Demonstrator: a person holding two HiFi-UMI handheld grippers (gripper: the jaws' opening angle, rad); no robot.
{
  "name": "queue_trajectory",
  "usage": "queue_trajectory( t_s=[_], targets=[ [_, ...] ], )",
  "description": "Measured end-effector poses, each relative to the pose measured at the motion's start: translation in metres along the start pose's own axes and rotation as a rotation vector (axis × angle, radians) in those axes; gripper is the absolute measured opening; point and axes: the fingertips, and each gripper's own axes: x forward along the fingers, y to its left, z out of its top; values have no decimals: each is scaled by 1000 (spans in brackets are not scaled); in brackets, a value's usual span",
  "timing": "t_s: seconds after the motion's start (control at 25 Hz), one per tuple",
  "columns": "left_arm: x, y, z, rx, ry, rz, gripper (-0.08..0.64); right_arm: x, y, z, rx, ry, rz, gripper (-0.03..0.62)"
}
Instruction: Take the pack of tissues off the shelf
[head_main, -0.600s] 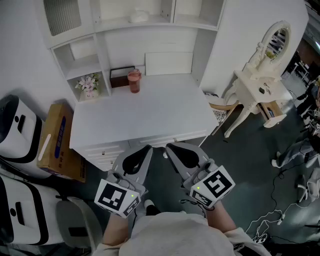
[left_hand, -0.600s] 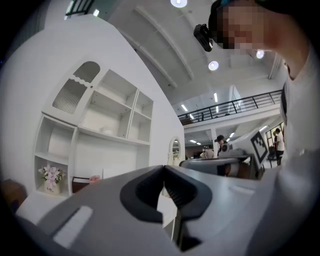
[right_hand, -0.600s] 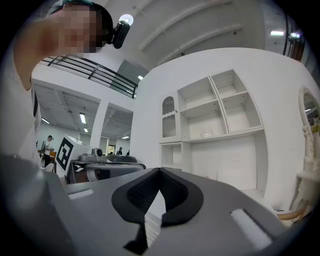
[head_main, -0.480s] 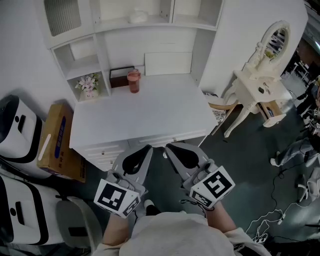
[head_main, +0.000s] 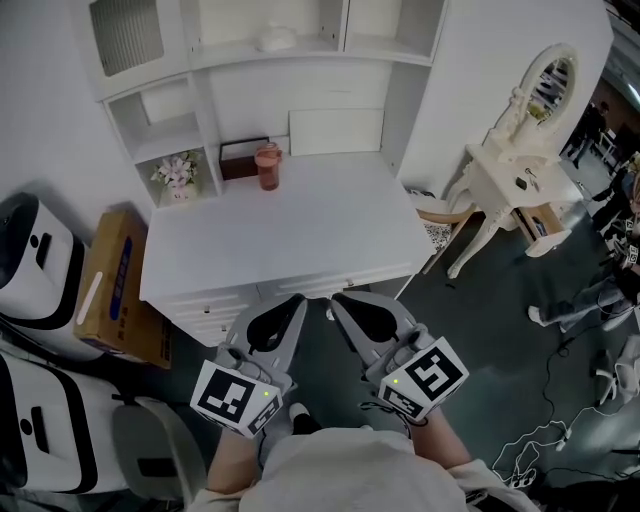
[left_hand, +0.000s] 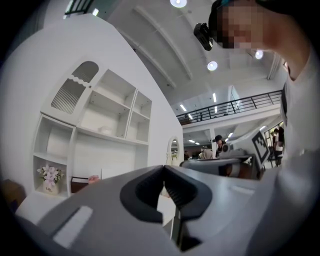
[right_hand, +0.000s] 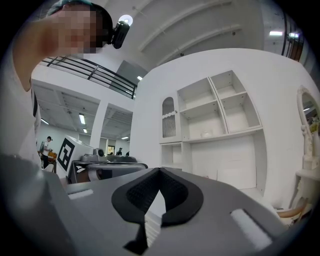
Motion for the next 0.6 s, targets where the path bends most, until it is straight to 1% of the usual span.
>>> queue_trajectory(
  t_s=[0.28,0.48,0.6],
  targets=[
    [-3,25,-2,17,8,-4,0,27,2,-2,23,-25,5,0],
    [-8,50,-1,45,1,-14,0,51,9,1,4,-51,3,0],
    [-8,60,-1,41,-2,-22,0,56,10,0,-1,-48,-7,0]
  ],
)
